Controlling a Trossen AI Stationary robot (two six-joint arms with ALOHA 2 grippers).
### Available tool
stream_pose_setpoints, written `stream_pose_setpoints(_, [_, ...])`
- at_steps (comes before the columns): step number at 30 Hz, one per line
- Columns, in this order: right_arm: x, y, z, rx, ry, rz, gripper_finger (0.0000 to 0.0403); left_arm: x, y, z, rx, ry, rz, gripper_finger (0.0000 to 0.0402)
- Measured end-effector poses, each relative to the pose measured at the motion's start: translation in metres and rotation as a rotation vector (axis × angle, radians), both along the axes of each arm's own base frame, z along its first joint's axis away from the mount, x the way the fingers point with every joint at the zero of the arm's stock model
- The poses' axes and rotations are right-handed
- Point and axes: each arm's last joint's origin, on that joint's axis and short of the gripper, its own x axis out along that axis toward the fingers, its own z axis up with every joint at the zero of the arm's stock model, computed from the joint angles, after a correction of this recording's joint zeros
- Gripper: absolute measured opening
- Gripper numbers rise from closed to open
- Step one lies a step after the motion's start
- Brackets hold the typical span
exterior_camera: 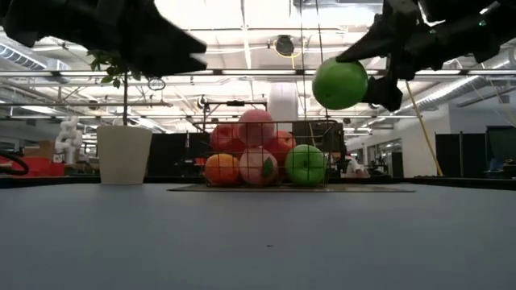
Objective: Build produce basket
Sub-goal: Put the green apple into the wire basket
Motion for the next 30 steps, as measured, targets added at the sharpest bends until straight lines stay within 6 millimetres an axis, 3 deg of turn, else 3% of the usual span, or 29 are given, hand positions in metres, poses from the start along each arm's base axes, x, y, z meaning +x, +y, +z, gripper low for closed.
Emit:
stream_pose_setpoints(8, [0.027, 0.031, -0.01, 0.006, -0.092, 0.144, 0.0353, 0.019, -0.016, -0.012, 0.163, -0.052, -0.067, 0.0352])
stream_pose_setpoints(14, [0.055, 0.048, -0.016, -0.008, -0.054, 0.204, 0.0353, 0.049, -0.028, -0.013, 0.218, -0.041, -0.075, 0.0374])
stream_pose_setpoints(18, [0.073, 0.055, -0.015, -0.018, -0.04, 0.26, 0.0353, 0.069, -0.037, -0.017, 0.257, -0.006, -0.094, 0.0397])
stream_pose_setpoints(22, [0.085, 0.059, -0.013, -0.003, -0.039, 0.326, 0.0353, 0.083, -0.043, -0.025, 0.3, 0.047, -0.107, 0.0392])
stream_pose_setpoints(30, [0.099, 0.065, -0.025, 0.036, 0.006, 0.406, 0.0353, 0.091, -0.05, -0.029, 0.36, 0.068, -0.16, 0.0391])
